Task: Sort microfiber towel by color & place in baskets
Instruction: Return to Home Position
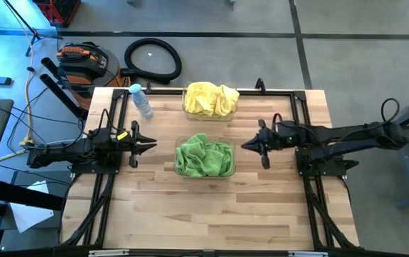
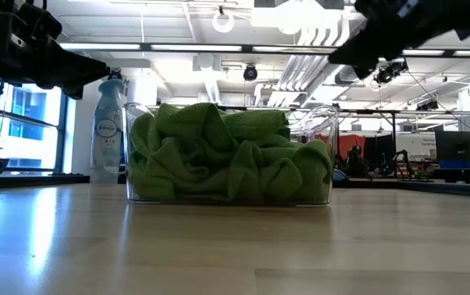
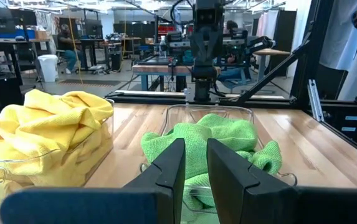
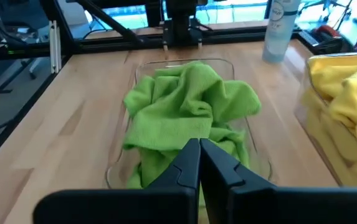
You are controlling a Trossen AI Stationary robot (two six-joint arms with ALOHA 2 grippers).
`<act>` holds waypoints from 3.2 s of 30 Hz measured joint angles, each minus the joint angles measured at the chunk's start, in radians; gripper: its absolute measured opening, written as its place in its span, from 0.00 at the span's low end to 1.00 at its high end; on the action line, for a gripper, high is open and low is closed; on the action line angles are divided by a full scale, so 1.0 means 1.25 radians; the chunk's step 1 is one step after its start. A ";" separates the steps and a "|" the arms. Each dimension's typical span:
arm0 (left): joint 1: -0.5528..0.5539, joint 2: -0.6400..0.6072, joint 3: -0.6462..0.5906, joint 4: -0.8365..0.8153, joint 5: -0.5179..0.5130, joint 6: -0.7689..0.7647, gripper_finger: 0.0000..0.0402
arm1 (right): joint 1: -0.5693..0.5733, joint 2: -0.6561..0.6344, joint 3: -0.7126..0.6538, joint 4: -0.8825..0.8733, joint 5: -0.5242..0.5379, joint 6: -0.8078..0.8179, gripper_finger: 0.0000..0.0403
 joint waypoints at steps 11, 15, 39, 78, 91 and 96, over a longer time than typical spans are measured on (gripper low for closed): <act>0.000 0.000 0.000 0.000 0.000 0.000 0.13 | 0.009 -0.225 -0.183 0.075 0.012 0.000 0.00; 0.000 0.000 0.000 0.000 0.000 0.000 0.13 | 0.009 -0.321 -0.242 0.083 0.011 0.004 0.00; 0.000 0.000 0.000 0.000 0.001 0.000 0.13 | 0.009 -0.678 -0.412 0.019 0.013 0.080 0.00; 0.000 0.000 0.000 0.000 0.000 0.000 0.13 | 0.009 -0.677 -0.313 -0.246 0.011 0.087 0.00; 0.000 0.000 0.000 0.000 0.000 0.000 0.13 | 0.009 -0.677 -0.313 -0.245 0.011 0.087 0.00; 0.000 0.000 0.000 0.000 0.000 0.000 0.13 | 0.009 -0.677 -0.313 -0.245 0.011 0.087 0.00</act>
